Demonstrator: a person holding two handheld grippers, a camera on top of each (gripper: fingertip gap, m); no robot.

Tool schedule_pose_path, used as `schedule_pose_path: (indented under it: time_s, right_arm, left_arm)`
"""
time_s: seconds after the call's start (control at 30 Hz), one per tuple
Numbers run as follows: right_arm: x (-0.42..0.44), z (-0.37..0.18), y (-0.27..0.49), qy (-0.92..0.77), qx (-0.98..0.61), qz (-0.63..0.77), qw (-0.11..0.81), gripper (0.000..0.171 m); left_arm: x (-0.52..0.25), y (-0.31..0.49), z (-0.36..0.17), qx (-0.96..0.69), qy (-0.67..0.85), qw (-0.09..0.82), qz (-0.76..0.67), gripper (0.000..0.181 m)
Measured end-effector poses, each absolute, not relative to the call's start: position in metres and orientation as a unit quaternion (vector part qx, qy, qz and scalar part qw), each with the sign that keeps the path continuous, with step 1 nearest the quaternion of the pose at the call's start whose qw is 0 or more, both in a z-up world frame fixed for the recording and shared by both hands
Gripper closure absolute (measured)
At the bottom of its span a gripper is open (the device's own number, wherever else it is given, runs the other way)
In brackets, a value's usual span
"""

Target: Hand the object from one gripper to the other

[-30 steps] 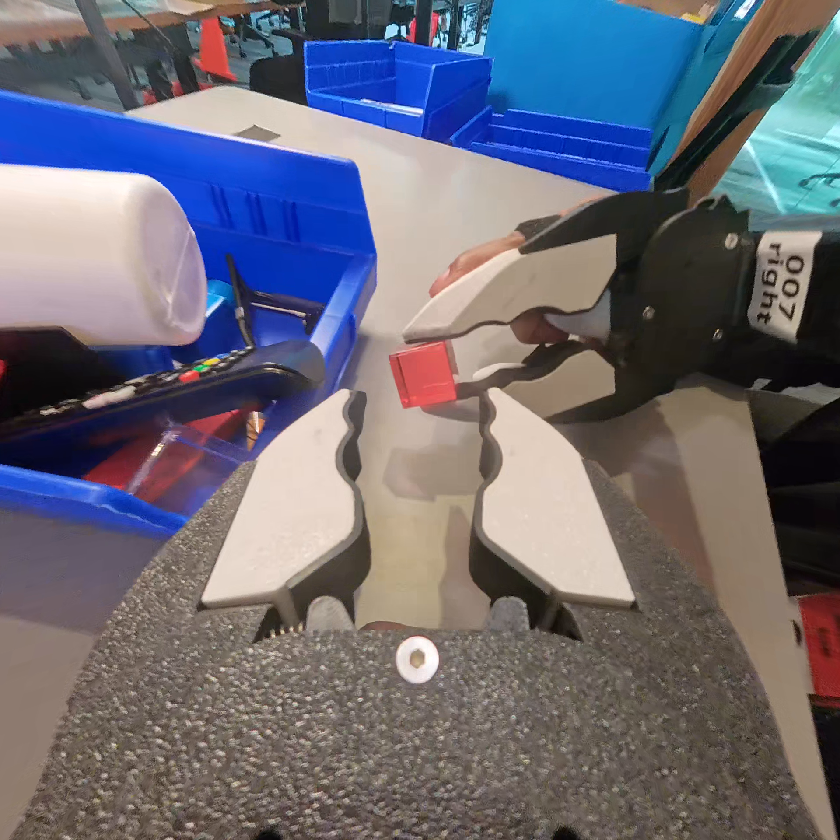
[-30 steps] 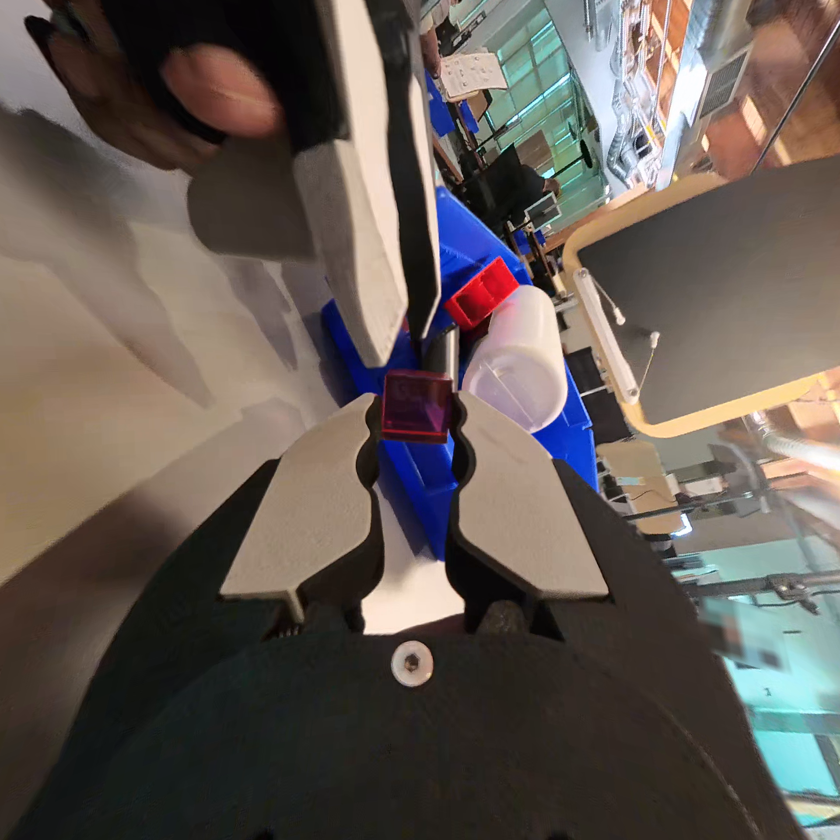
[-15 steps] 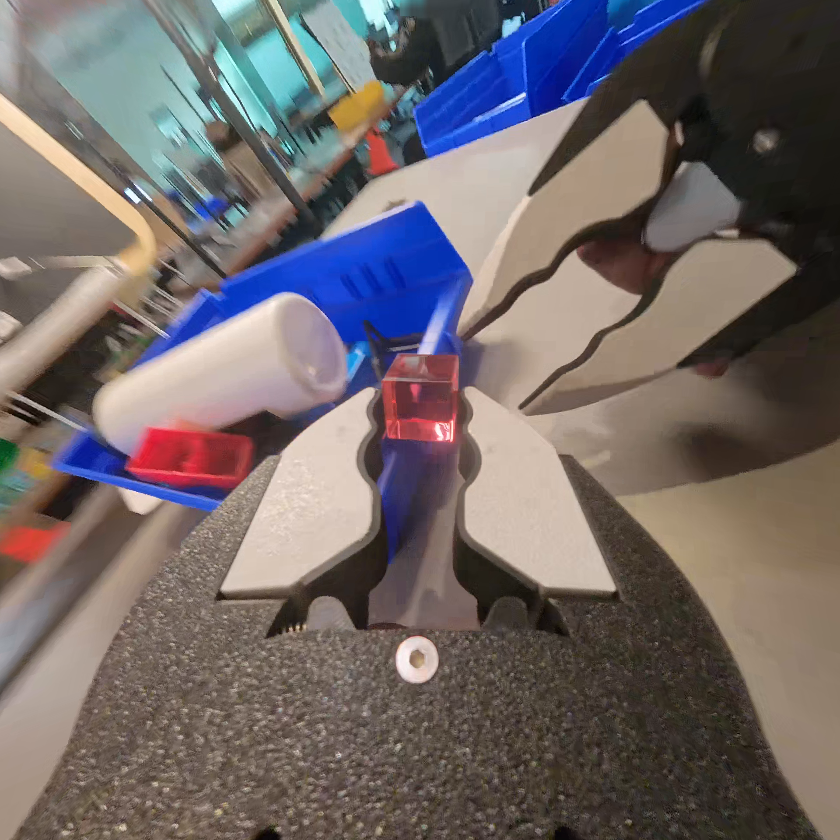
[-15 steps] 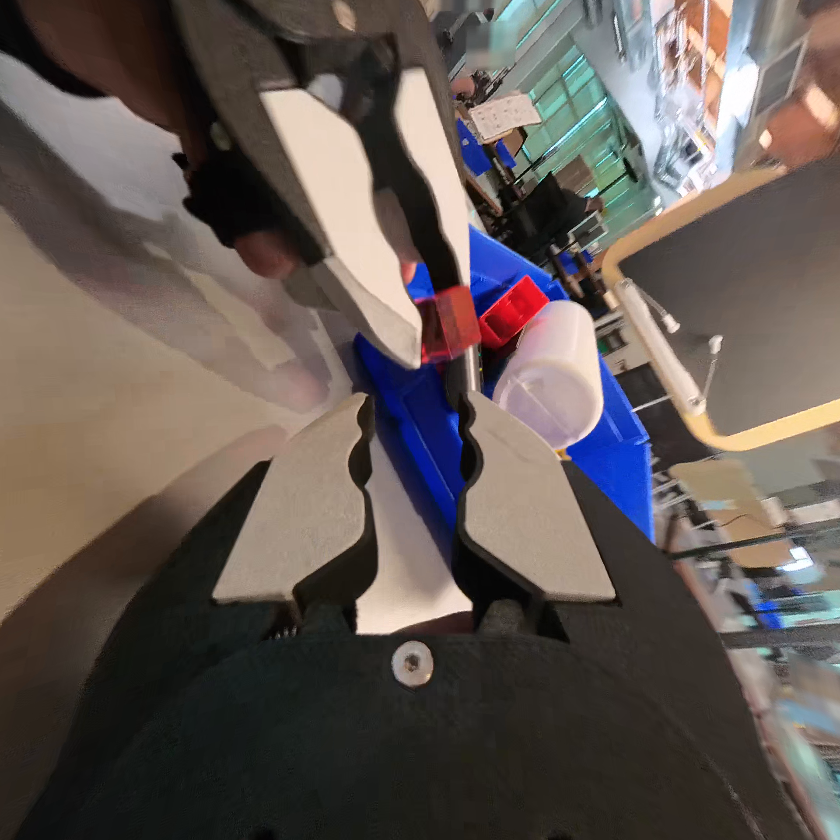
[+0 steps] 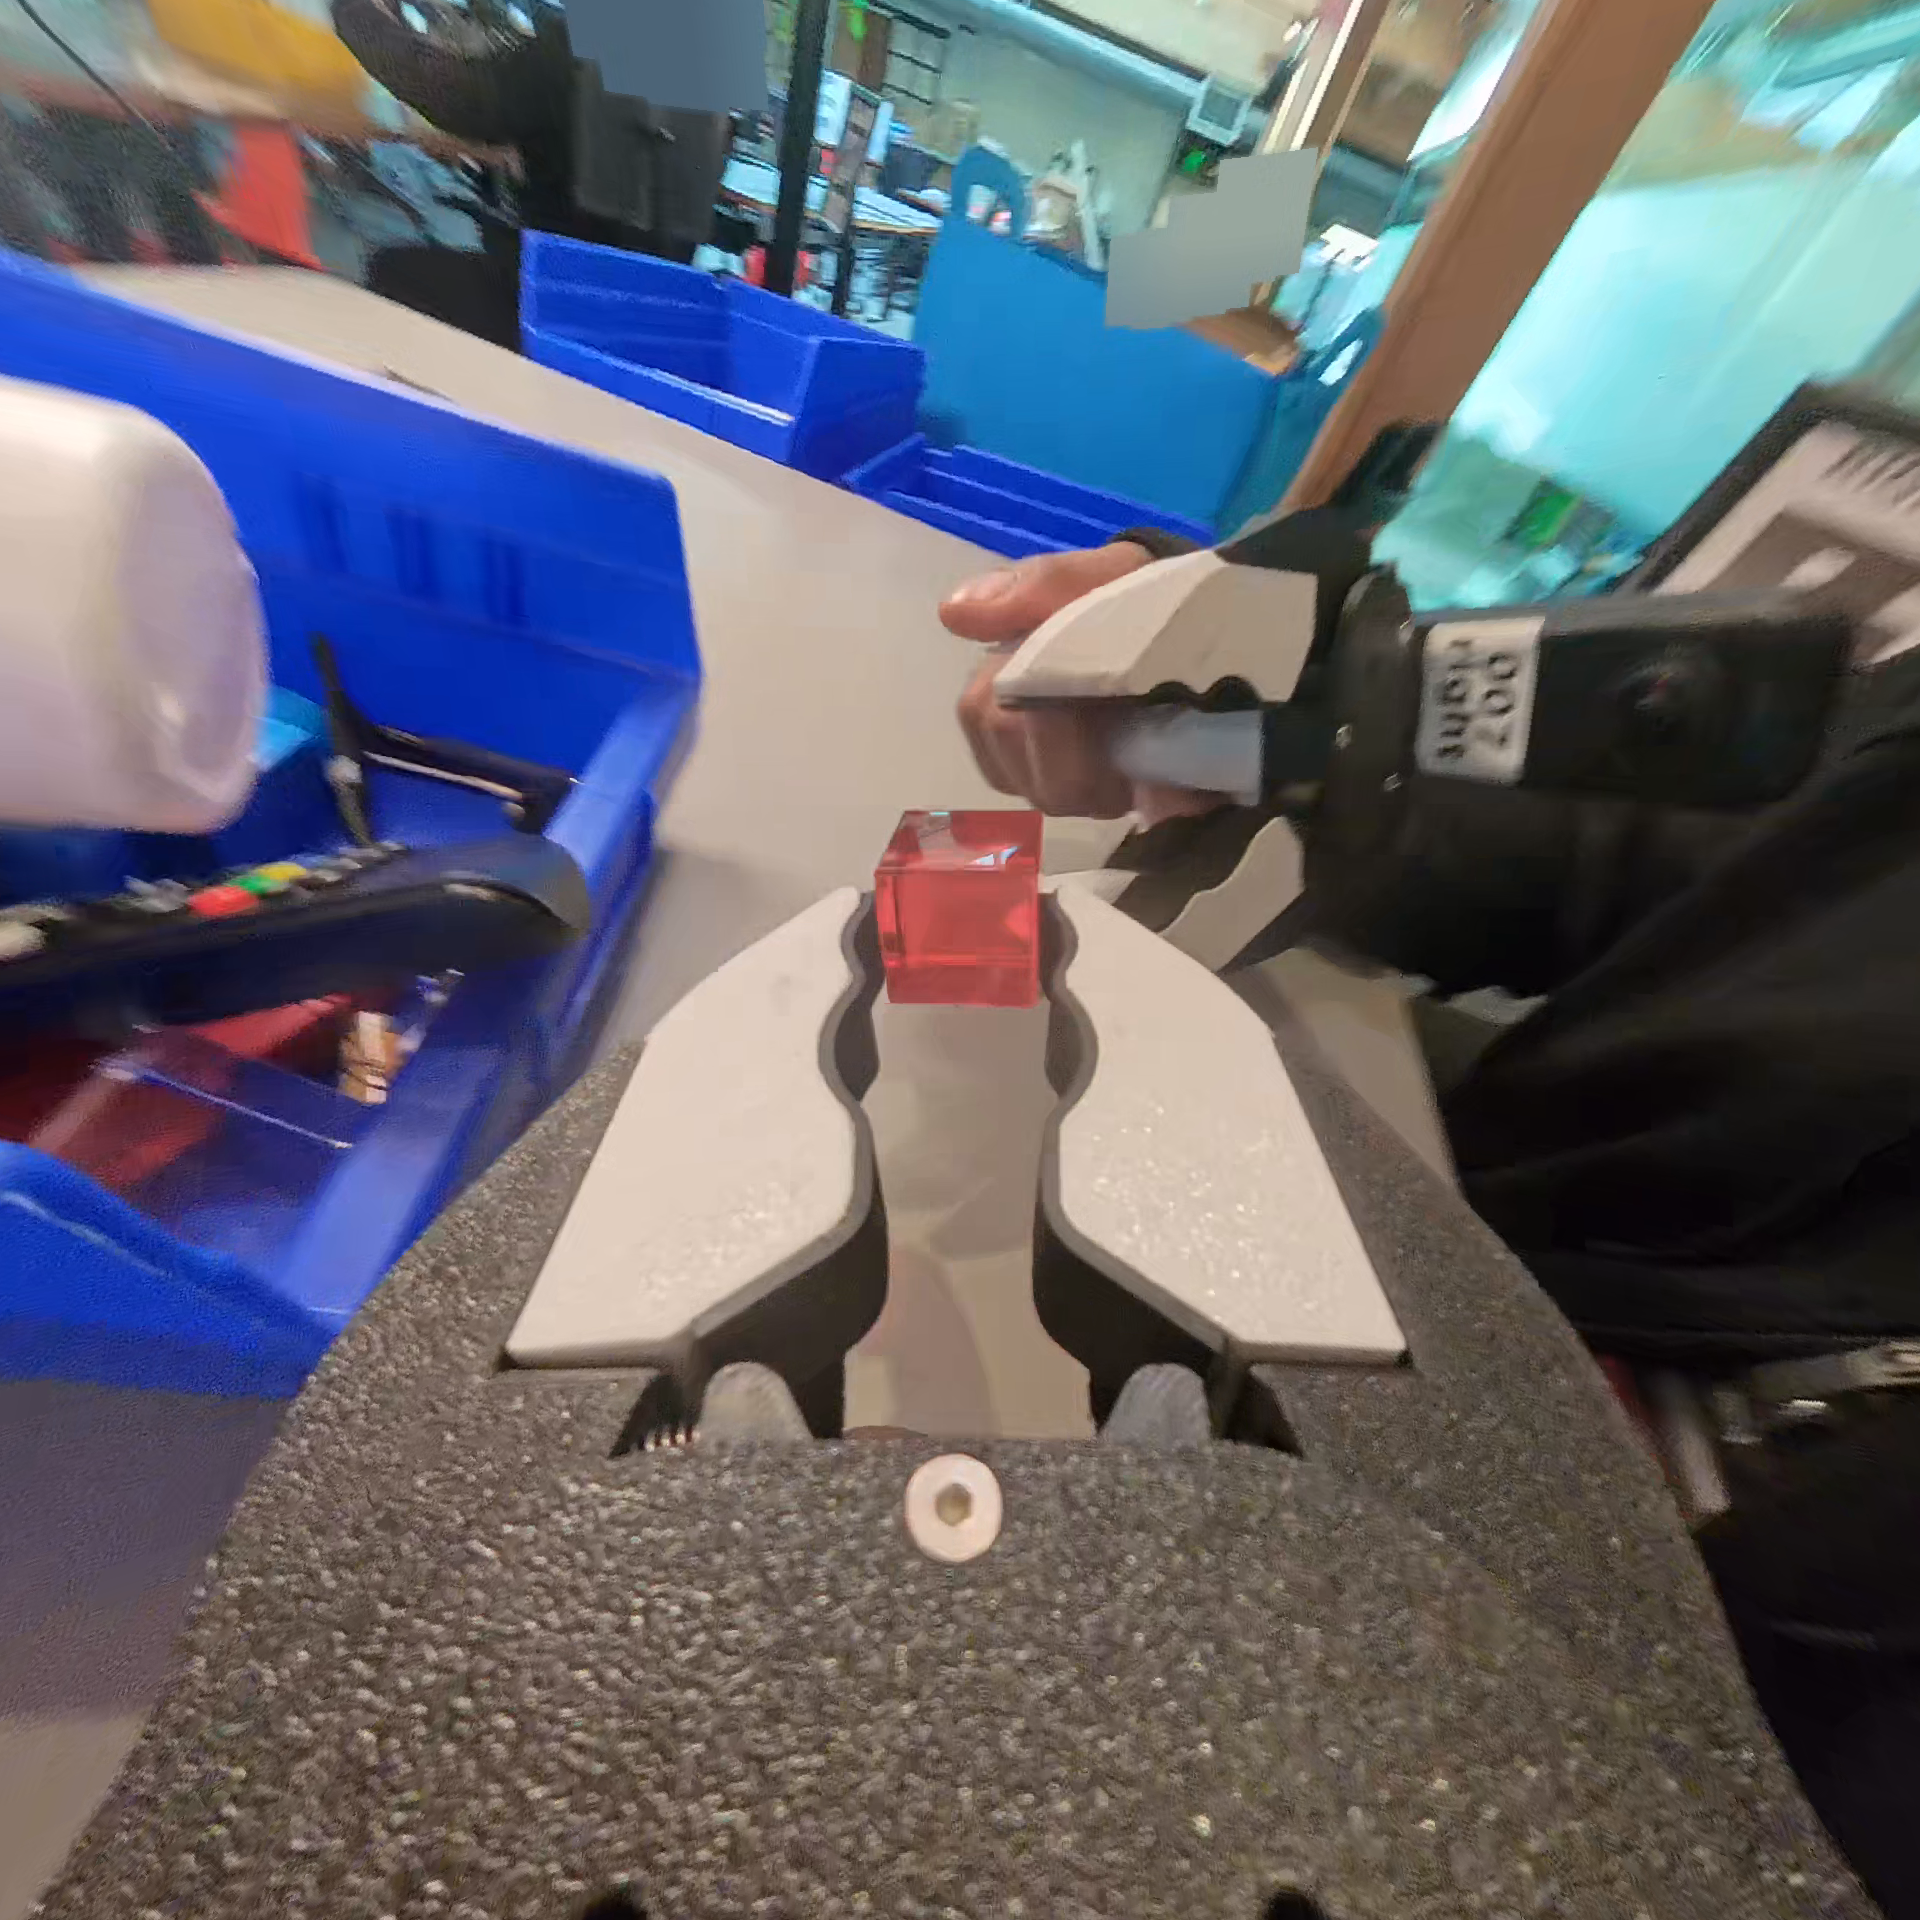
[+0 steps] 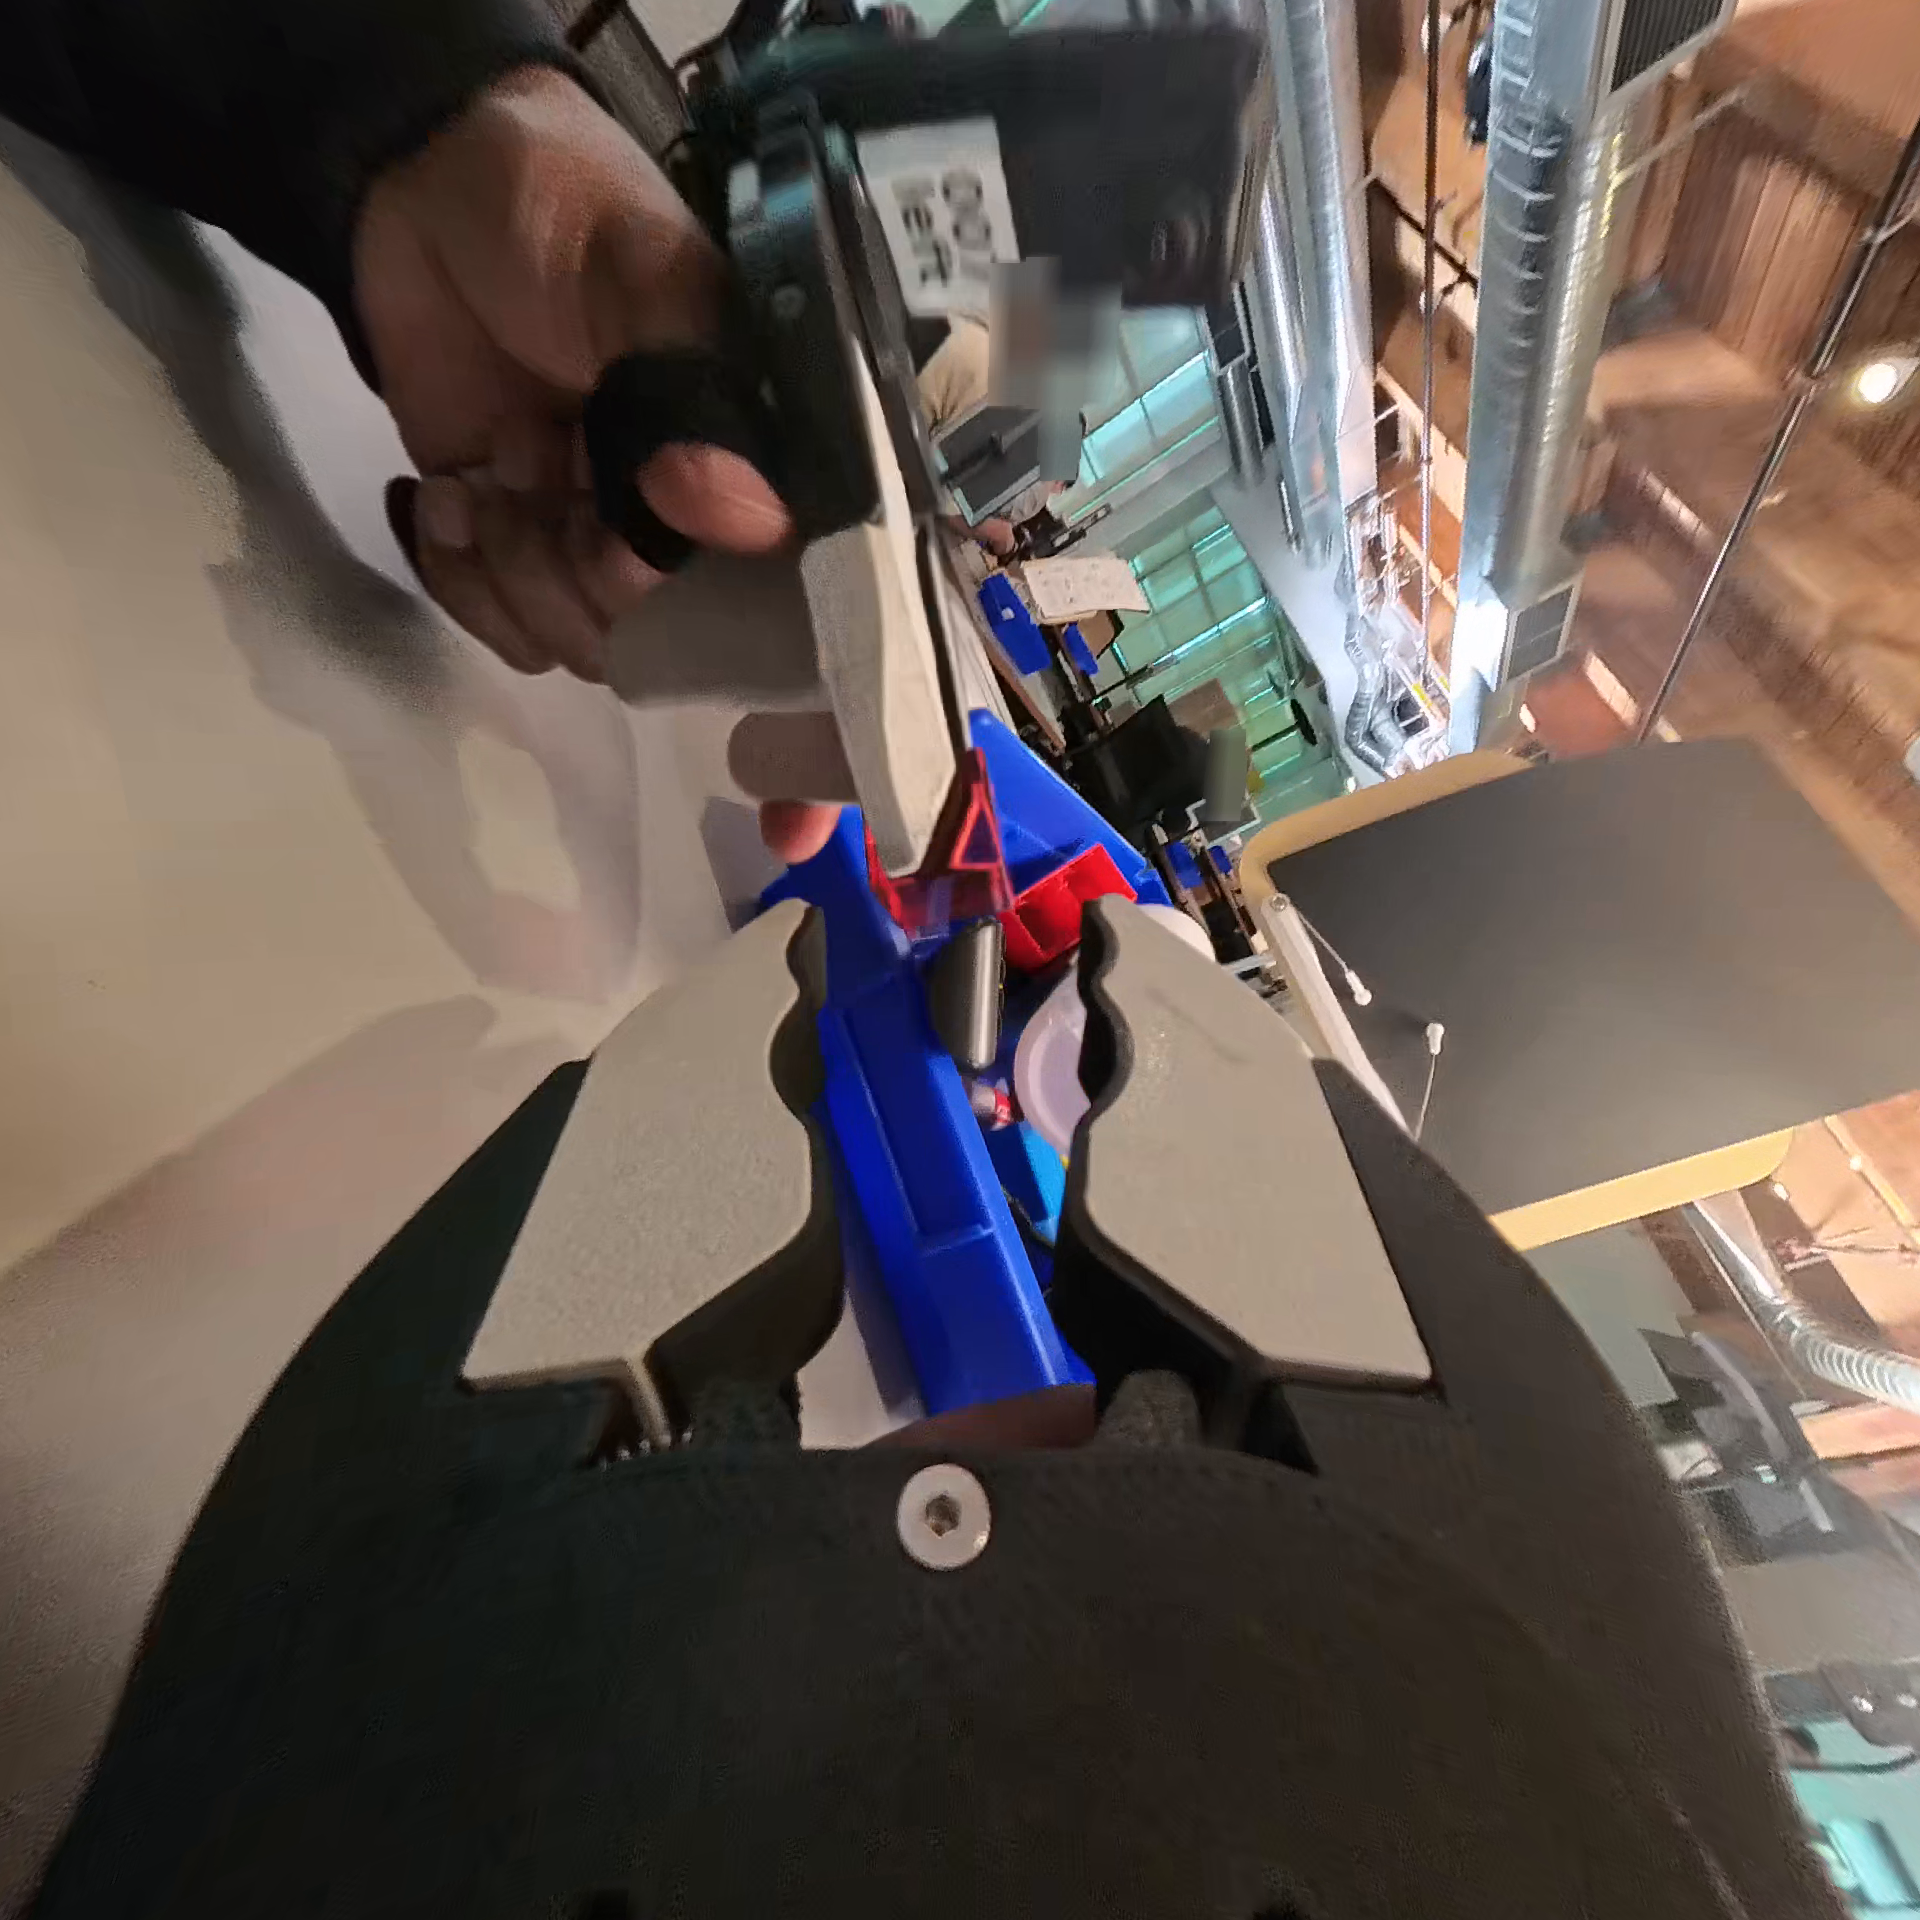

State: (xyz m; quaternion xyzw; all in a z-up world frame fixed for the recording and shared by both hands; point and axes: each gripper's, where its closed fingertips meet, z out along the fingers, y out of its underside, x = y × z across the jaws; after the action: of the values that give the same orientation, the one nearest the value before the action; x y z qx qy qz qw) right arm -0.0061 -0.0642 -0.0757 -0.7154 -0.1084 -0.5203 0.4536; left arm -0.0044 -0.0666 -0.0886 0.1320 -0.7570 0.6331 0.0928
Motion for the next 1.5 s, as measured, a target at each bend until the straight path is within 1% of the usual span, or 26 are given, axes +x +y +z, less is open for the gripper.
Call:
schedule_pose_path:
  time_s: [0.1,0.17,0.23,0.27,0.3,0.33,0.4,0.43,0.5,0.6,0.67,0.7,0.77,0.83,0.97,1.03,1.07,1.17,1.3,1.4,1.5]
  right_arm:
    - [-0.008,-0.078,-0.061,-0.117,-0.714,-0.521,0.453,0.114]
    - [-0.011,-0.081,-0.058,-0.126,-0.715,-0.516,0.454,0.114]
    - [-0.013,-0.084,-0.055,-0.131,-0.716,-0.512,0.456,0.123]
    - [-0.014,-0.086,-0.054,-0.132,-0.720,-0.507,0.455,0.136]
    - [-0.013,-0.088,-0.054,-0.127,-0.726,-0.500,0.455,0.142]
    - [-0.009,-0.090,-0.055,-0.111,-0.733,-0.493,0.456,0.144]
    - [0.002,-0.094,-0.060,-0.061,-0.754,-0.465,0.460,0.144]
    - [0.008,-0.095,-0.063,-0.031,-0.764,-0.447,0.464,0.144]
    - [0.016,-0.098,-0.069,0.032,-0.780,-0.397,0.483,0.143]
    - [0.018,-0.101,-0.072,0.114,-0.792,-0.288,0.527,0.144]
    - [0.015,-0.101,-0.072,0.153,-0.789,-0.211,0.557,0.143]
    - [0.012,-0.102,-0.070,0.169,-0.788,-0.167,0.569,0.143]
    - [0.003,-0.103,-0.066,0.191,-0.782,-0.081,0.588,0.143]
    - [-0.008,-0.104,-0.061,0.197,-0.777,-0.006,0.598,0.144]
    - [-0.031,-0.109,-0.050,0.176,-0.782,0.084,0.592,0.144]
    - [-0.040,-0.113,-0.046,0.161,-0.791,0.100,0.582,0.144]
    - [-0.042,-0.114,-0.044,0.156,-0.795,0.100,0.578,0.144]
    - [-0.029,-0.116,-0.045,0.173,-0.799,0.047,0.573,0.141]
    - [0.007,-0.109,-0.058,0.224,-0.786,-0.092,0.568,0.130]
    - [0.017,-0.097,-0.059,0.240,-0.768,-0.158,0.573,0.130]
    - [0.018,-0.091,-0.054,0.258,-0.752,-0.174,0.582,0.130]
  left_arm:
    - [-0.017,-0.070,-0.090,0.146,-0.738,0.193,0.629,0.152]
    - [-0.025,-0.073,-0.090,0.149,-0.728,0.236,0.626,0.152]
    - [-0.036,-0.075,-0.091,0.145,-0.723,0.278,0.616,0.153]
    - [-0.037,-0.077,-0.092,0.145,-0.723,0.280,0.615,0.153]
    - [-0.034,-0.077,-0.094,0.145,-0.727,0.263,0.617,0.153]
    - [-0.029,-0.077,-0.096,0.144,-0.735,0.231,0.621,0.151]
    - [-0.013,-0.074,-0.097,0.130,-0.757,0.131,0.626,0.138]
    - [-0.006,-0.071,-0.095,0.114,-0.767,0.071,0.628,0.135]
    - [0.012,-0.062,-0.086,0.071,-0.771,-0.084,0.627,0.132]
    - [0.016,-0.052,-0.065,-0.050,-0.738,-0.296,0.605,0.132]
    - [0.009,-0.051,-0.062,-0.134,-0.710,-0.394,0.568,0.132]
    - [0.006,-0.052,-0.064,-0.165,-0.699,-0.429,0.548,0.132]
    - [0.000,-0.056,-0.074,-0.210,-0.693,-0.457,0.517,0.129]
    - [-0.009,-0.062,-0.087,-0.254,-0.690,-0.460,0.497,0.127]
    - [-0.026,-0.071,-0.105,-0.309,-0.686,-0.456,0.476,0.125]
    - [-0.033,-0.075,-0.109,-0.318,-0.685,-0.449,0.477,0.139]
    - [-0.035,-0.076,-0.110,-0.319,-0.686,-0.444,0.479,0.150]
    - [-0.022,-0.076,-0.114,-0.281,-0.714,-0.450,0.456,0.152]
    - [0.015,-0.065,-0.108,-0.178,-0.740,-0.500,0.413,0.153]
    - [0.032,-0.058,-0.101,-0.108,-0.741,-0.532,0.397,0.153]
    - [0.036,-0.058,-0.102,-0.097,-0.740,-0.555,0.368,0.153]
